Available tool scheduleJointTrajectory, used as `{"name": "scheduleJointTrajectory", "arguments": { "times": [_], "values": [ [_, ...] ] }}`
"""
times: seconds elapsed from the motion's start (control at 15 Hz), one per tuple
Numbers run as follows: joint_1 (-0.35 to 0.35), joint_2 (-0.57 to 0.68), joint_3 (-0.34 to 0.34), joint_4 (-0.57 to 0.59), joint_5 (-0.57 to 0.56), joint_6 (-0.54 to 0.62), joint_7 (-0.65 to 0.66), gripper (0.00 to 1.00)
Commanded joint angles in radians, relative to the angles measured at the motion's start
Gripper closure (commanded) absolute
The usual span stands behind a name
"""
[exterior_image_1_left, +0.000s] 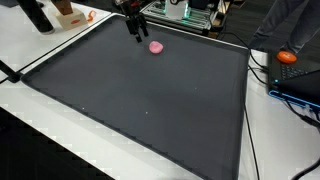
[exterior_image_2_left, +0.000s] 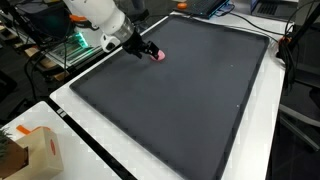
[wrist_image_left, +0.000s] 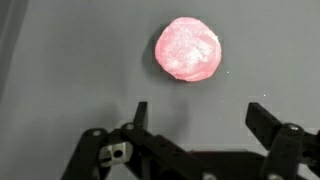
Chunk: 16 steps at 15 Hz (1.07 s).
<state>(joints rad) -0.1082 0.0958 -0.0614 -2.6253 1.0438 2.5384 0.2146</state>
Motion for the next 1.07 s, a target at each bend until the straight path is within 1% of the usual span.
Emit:
{"name": "scheduleJointTrajectory", "arguments": {
  "times": [0.0, 0.27, 0.47, 0.6, 0.8, 1.0],
  "values": [
    [0.015, -0.037, -0.007, -0.036, 0.027, 0.018, 0.01, 0.0],
    [0.031, -0.052, 0.001, -0.039, -0.019, 0.033, 0.007, 0.0],
    [0.053, -0.074, 0.011, -0.041, -0.104, 0.059, 0.018, 0.0],
    [0.066, -0.095, 0.018, -0.041, -0.198, 0.058, 0.026, 0.0],
    [0.08, -0.13, 0.028, -0.033, -0.386, 0.003, 0.039, 0.0],
    [0.095, -0.174, 0.05, -0.014, -0.548, -0.061, 0.051, 0.0]
  ]
}}
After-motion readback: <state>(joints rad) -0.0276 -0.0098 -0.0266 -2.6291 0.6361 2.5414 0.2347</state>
